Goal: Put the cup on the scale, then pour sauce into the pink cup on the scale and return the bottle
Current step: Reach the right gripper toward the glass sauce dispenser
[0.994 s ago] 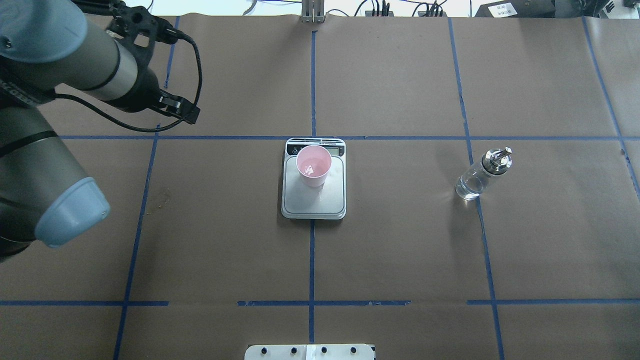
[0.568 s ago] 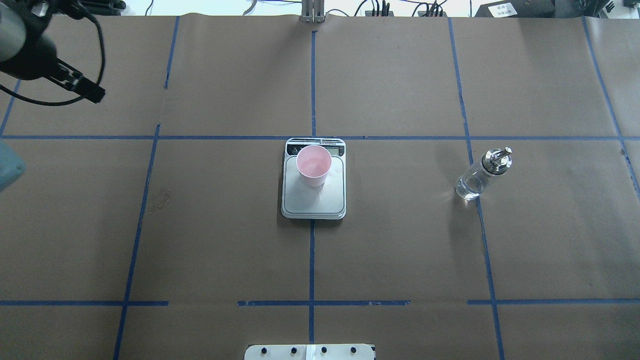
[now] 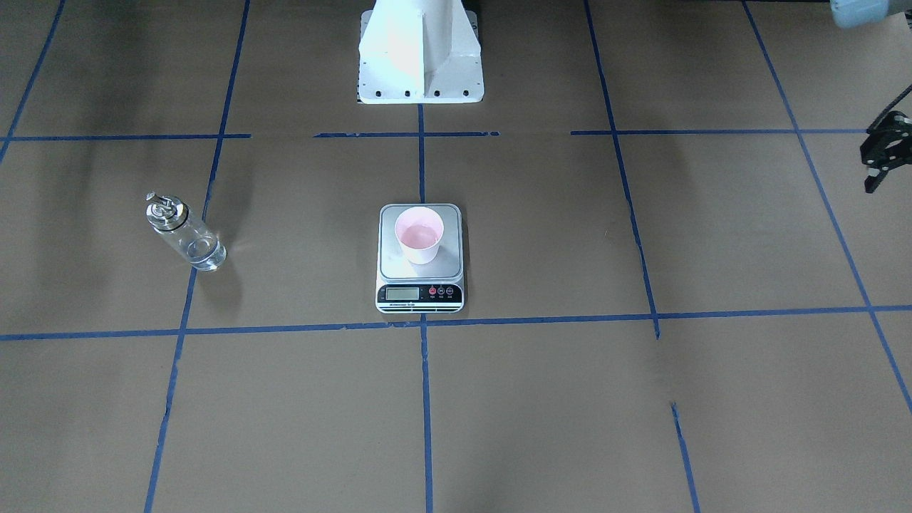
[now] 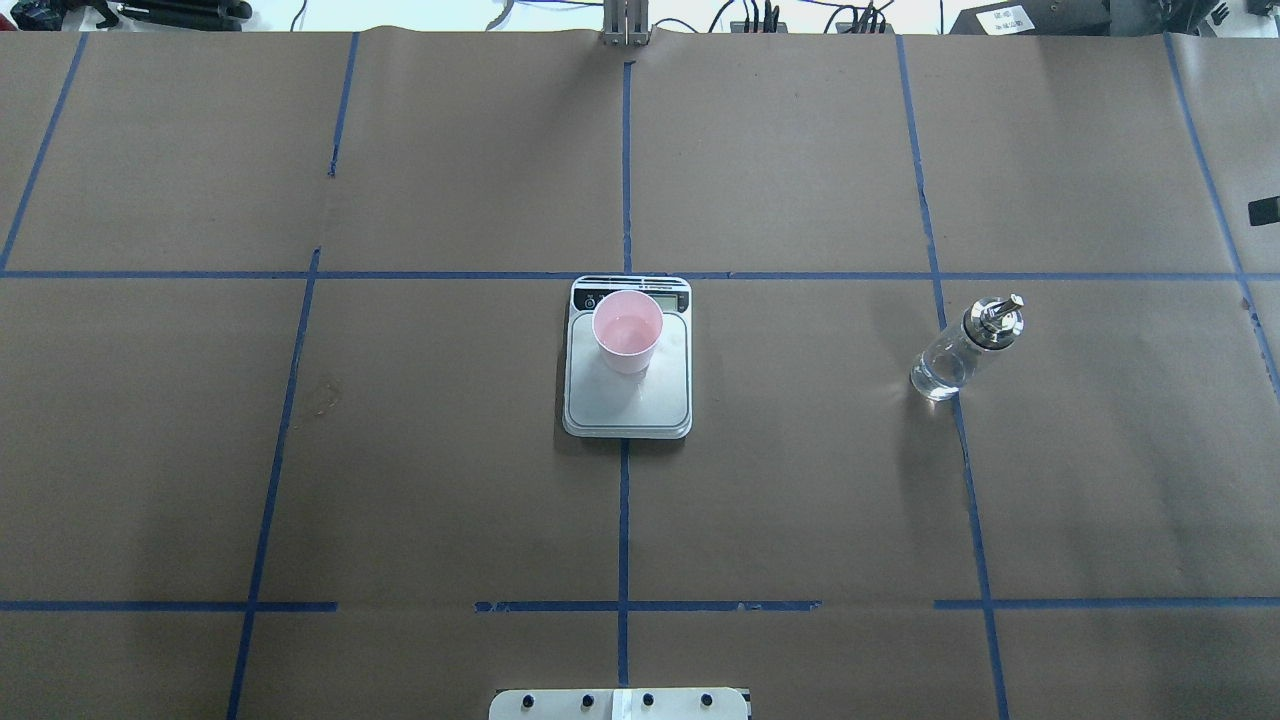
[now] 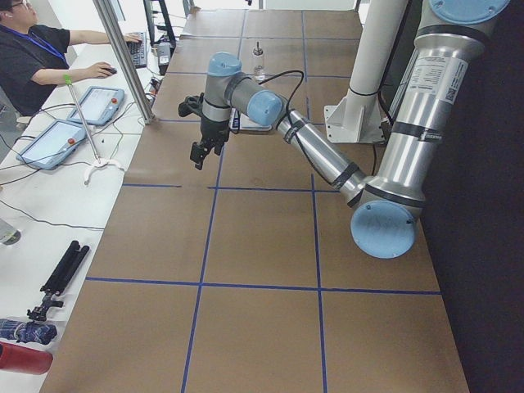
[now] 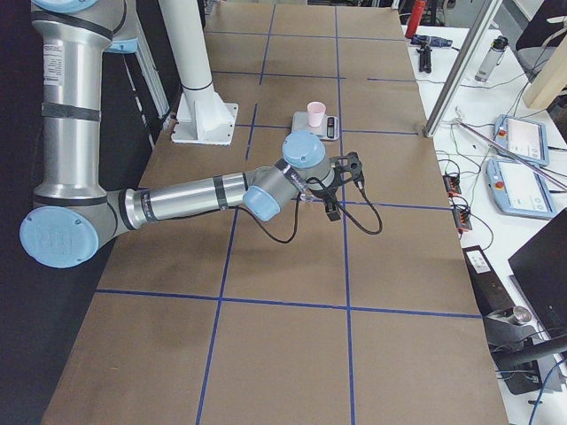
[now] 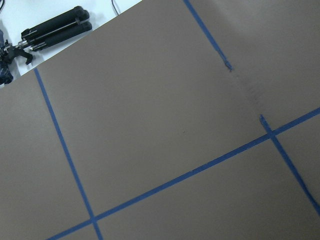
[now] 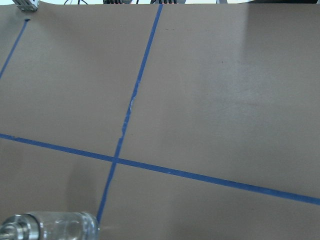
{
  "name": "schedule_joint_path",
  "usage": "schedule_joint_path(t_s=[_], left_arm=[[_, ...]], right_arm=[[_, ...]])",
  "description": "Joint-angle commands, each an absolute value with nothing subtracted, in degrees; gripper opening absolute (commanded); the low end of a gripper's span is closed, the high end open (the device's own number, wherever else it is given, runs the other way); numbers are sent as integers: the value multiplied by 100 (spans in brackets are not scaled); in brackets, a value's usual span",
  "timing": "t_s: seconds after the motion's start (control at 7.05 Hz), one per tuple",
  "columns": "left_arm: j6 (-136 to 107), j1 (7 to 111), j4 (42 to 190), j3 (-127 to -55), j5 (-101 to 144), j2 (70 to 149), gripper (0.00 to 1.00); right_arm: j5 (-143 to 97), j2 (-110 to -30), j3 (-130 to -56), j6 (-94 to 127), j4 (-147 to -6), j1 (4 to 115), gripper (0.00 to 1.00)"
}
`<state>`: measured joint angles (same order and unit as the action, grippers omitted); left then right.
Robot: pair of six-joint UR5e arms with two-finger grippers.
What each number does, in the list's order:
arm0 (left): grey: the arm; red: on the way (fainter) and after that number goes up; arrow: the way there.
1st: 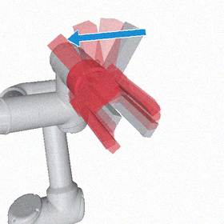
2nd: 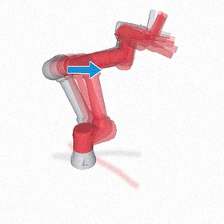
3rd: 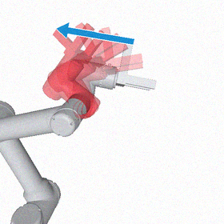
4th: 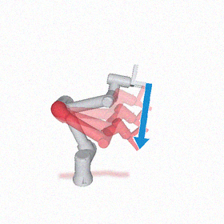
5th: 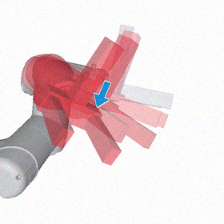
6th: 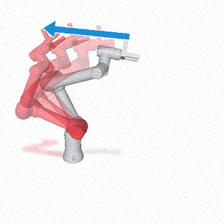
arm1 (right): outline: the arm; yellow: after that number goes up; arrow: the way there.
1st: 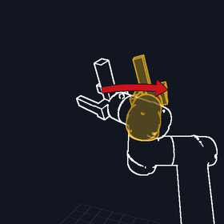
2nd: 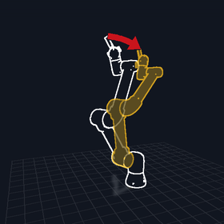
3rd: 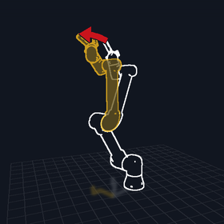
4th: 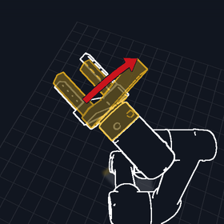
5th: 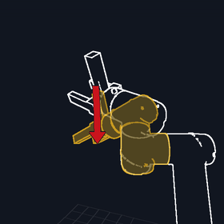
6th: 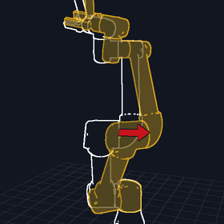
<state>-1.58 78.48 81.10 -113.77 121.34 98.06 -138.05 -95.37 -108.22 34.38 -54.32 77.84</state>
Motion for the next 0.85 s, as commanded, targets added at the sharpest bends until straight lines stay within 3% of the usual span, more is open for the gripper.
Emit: schedule_joint_path(t_s=[0.0, 0.28, 0.71], left_arm=[[445, 8592, 8086, -10735, 12434, 9519, 100], [501, 8753, 8156, -10538, 12770, 9370, 100], [510, 8789, 8165, -10556, 12805, 9237, 100]], right_arm=[[-13379, -9973, -11780, 4741, -5106, 7061, 100], [-13158, -10081, -12373, 5472, -5106, 6594, 100], [-12551, -10107, -12708, 5924, -5115, 5977, 100]])
